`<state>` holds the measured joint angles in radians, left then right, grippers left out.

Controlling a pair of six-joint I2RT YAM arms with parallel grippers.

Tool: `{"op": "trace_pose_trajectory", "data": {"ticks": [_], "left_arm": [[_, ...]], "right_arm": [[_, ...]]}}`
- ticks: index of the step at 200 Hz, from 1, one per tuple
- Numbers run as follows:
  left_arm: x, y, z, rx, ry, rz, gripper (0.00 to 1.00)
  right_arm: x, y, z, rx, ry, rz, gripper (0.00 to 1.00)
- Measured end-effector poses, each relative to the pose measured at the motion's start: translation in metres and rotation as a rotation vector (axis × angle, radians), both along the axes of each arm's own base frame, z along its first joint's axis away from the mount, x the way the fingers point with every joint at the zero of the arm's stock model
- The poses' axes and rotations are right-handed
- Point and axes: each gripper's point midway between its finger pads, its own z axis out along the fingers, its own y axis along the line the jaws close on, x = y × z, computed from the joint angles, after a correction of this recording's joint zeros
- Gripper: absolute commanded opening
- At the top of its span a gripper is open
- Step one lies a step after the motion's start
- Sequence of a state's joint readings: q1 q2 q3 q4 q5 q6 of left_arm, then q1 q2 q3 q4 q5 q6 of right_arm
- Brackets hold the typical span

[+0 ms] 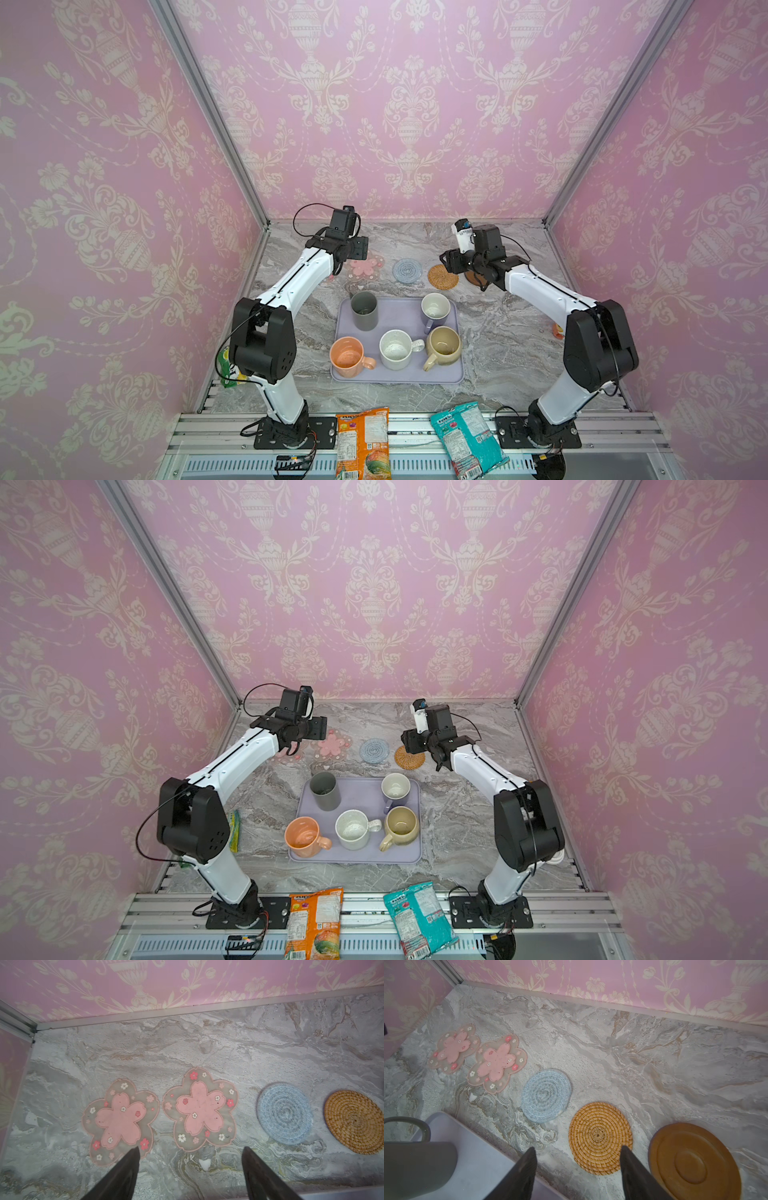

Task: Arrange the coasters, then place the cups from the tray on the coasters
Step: 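Raise both arms and reach toward the coaster row beyond the tray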

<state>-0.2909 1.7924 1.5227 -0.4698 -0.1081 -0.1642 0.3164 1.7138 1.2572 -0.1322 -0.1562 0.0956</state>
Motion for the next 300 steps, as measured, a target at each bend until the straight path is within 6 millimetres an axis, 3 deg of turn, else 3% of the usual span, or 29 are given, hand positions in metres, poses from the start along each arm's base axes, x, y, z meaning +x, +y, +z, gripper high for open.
{"op": "trace_pose_trajectory", "data": {"ticks": [32,81,134,222,300], "left_arm": [[0.011,-0.029,-0.018,-0.052,0.074,-0.032,0.78],[0.022,-0.07,-0.039,-0.152,0.162,-0.078,0.7],[0.02,-0.101,-0.074,-0.217,0.274,-0.115,0.61],[0.0,-0.135,-0.115,-0.273,0.419,-0.147,0.52],[-0.004,-0.151,-0.136,-0.32,0.48,-0.144,0.31]], "right_arm": [[0.008,0.029,-0.012,0.02,0.079,0.031,0.56],[0.022,0.063,-0.051,0.04,0.227,0.061,0.52],[0.025,0.07,-0.085,0.051,0.338,0.043,0.47],[0.022,0.081,-0.111,0.031,0.401,0.057,0.41],[0.019,0.079,-0.122,0.03,0.435,0.04,0.32]]}}
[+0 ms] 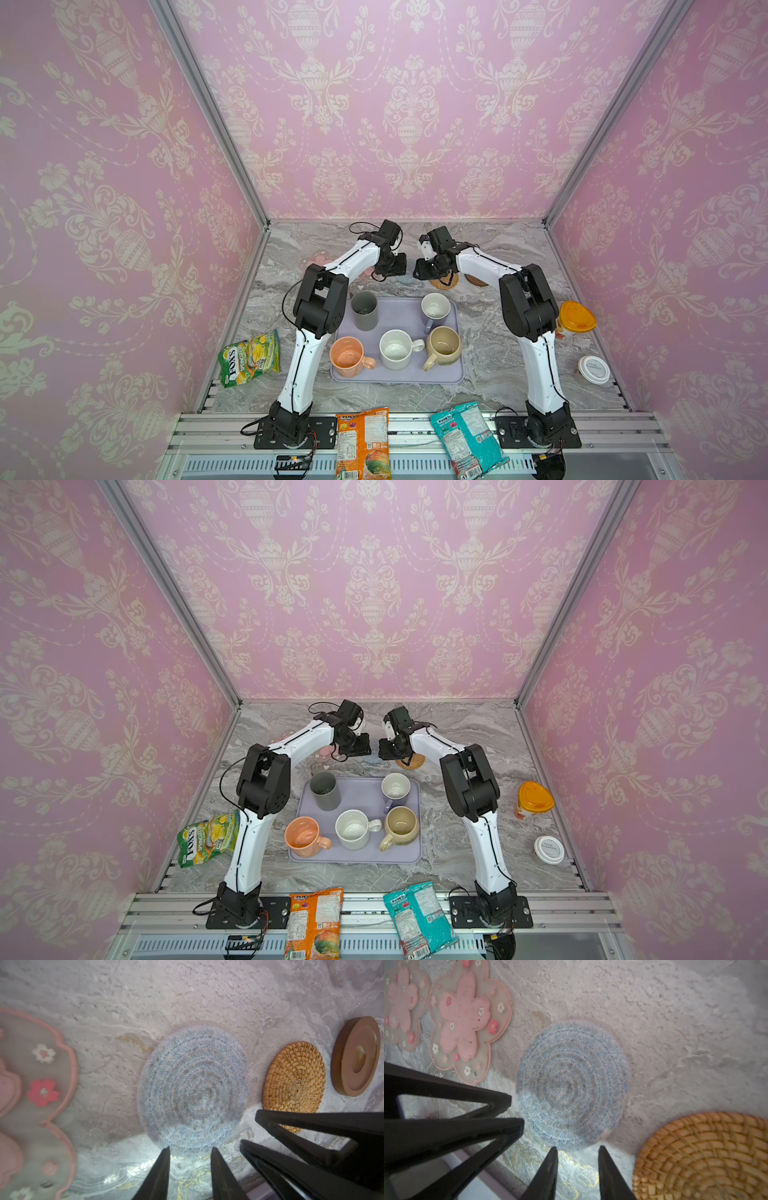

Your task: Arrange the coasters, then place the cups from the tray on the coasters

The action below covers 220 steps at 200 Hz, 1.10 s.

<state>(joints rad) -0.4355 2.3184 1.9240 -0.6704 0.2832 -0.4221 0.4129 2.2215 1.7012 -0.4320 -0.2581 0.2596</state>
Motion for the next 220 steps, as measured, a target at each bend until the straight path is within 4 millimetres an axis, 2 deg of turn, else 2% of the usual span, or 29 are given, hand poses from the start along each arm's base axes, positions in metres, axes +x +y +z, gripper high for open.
{"op": "trace_pose_trajectory", "data": {"ticks": [33,56,97,158,187,220], "left_arm": [[0.005,-0.008,-0.005,-0.01,0.001,0.005,0.26],[0.01,-0.011,-0.015,-0.011,0.011,0.013,0.24],[0.023,-0.017,-0.015,-0.023,-0.002,0.036,0.23],[0.065,-0.026,-0.013,-0.001,-0.057,0.085,0.23],[0.079,-0.025,-0.012,0.006,-0.077,0.12,0.23],[0.09,-0.006,-0.013,0.028,-0.086,0.183,0.23]], "right_arm": [[0.0,0.0,0.0,0.0,-0.001,-0.001,0.29],[0.001,0.0,0.001,-0.001,-0.007,-0.002,0.29],[0.003,-0.003,0.003,-0.016,-0.019,-0.012,0.28],[-0.003,-0.016,0.013,-0.027,-0.029,-0.04,0.25],[-0.006,-0.031,0.022,-0.022,-0.031,-0.067,0.25],[-0.011,-0.047,0.036,-0.013,-0.041,-0.102,0.24]]}}
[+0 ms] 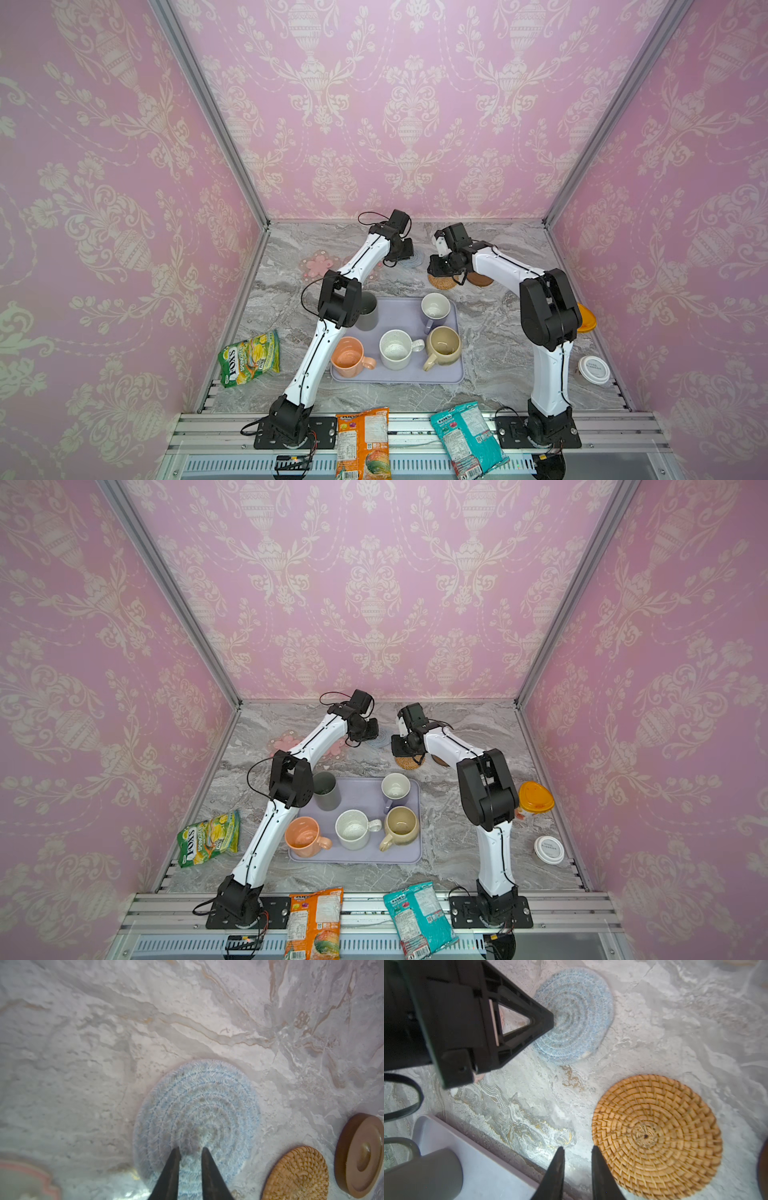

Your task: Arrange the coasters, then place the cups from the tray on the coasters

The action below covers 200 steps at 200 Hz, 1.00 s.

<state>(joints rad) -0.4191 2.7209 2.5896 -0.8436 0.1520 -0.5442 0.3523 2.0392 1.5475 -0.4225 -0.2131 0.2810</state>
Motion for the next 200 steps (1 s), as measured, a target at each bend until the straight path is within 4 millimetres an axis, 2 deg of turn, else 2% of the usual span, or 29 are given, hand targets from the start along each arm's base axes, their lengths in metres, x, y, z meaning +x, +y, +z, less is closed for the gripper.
{"op": "trace_pose_trajectory", "data": {"ticks": [68,118,167,200], "left_arm": [[0.033,0.038,0.0,-0.014,-0.051,0.153,0.22],[0.056,0.072,0.001,-0.035,-0.084,0.248,0.23],[0.064,0.093,0.001,-0.024,-0.095,0.307,0.24],[0.069,0.106,0.001,-0.014,-0.104,0.343,0.26]], "right_arm": [[-0.032,-0.021,0.005,-0.001,0.017,-0.029,0.24],[-0.037,-0.026,0.003,-0.005,0.023,-0.036,0.24],[-0.05,-0.032,-0.01,-0.016,0.061,-0.049,0.24],[-0.05,-0.035,-0.003,-0.027,0.043,-0.059,0.23]]}}
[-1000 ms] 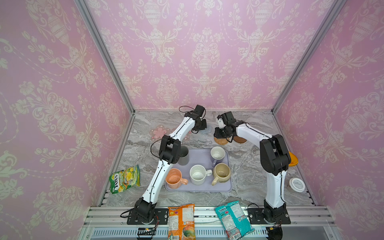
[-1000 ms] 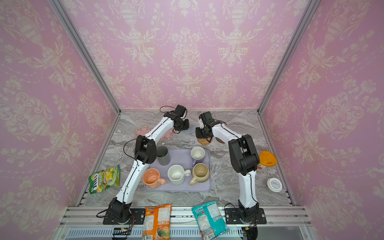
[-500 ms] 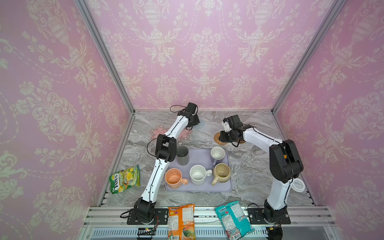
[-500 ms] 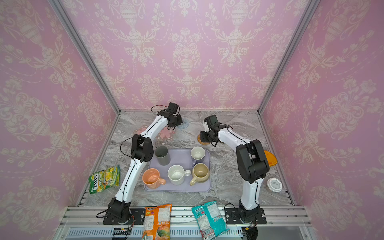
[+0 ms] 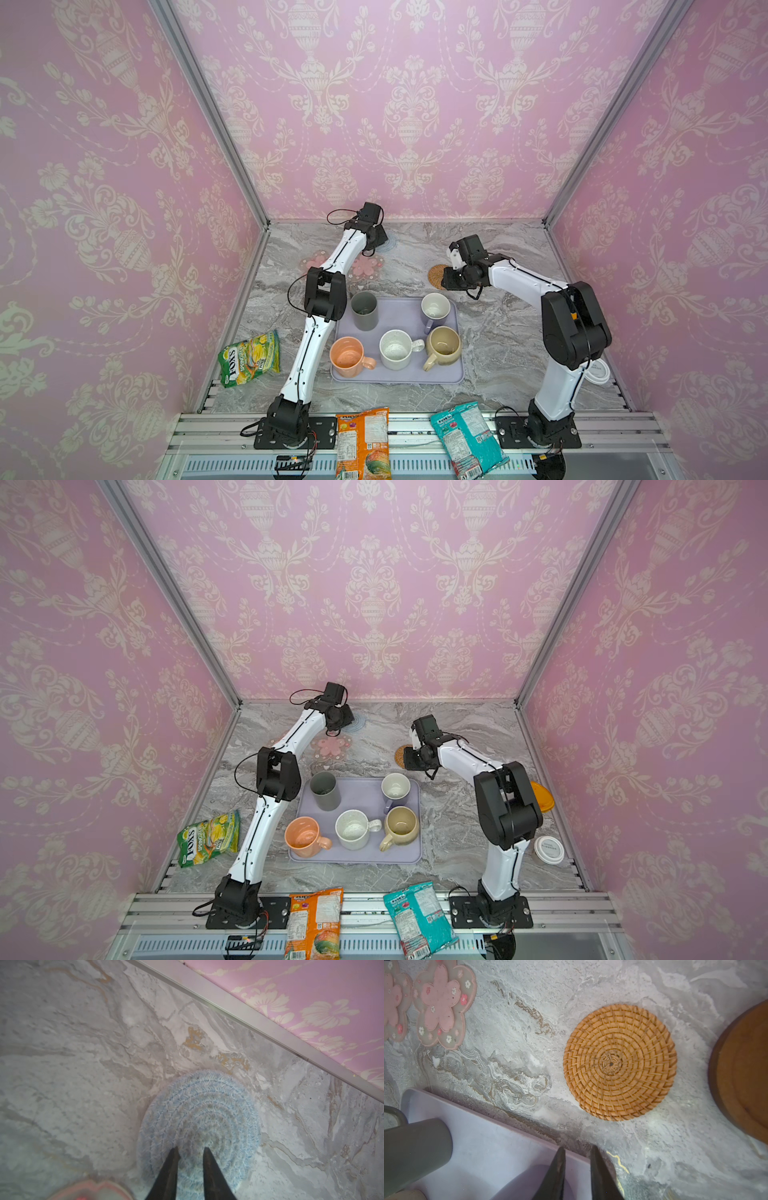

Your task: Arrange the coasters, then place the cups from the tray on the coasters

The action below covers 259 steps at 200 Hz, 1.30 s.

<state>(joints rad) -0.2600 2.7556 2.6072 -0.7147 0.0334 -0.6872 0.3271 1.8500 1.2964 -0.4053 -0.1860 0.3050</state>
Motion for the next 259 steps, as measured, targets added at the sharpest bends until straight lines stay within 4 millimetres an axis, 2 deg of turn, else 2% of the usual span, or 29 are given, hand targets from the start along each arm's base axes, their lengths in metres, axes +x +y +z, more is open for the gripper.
{"op": "trace_pose_trajectory", "data": {"ticks": [65,189,218,259], "left_arm": [[0.005,0.022,0.0,0.029,-0.007,0.052,0.27],[0.002,0.019,0.007,0.008,-0.004,0.038,0.38],[-0.004,0.016,0.029,0.01,-0.012,0.009,0.39],[-0.018,0.012,0.103,0.029,-0.09,-0.064,0.4]], "right_arm": [[0.0,0.0,0.004,0.004,-0.008,-0.008,0.24],[0.002,-0.003,0.005,-0.007,-0.013,-0.019,0.23],[0.002,-0.005,0.007,-0.014,-0.021,-0.025,0.23],[0.004,-0.007,0.007,-0.028,-0.026,-0.034,0.22]]}}
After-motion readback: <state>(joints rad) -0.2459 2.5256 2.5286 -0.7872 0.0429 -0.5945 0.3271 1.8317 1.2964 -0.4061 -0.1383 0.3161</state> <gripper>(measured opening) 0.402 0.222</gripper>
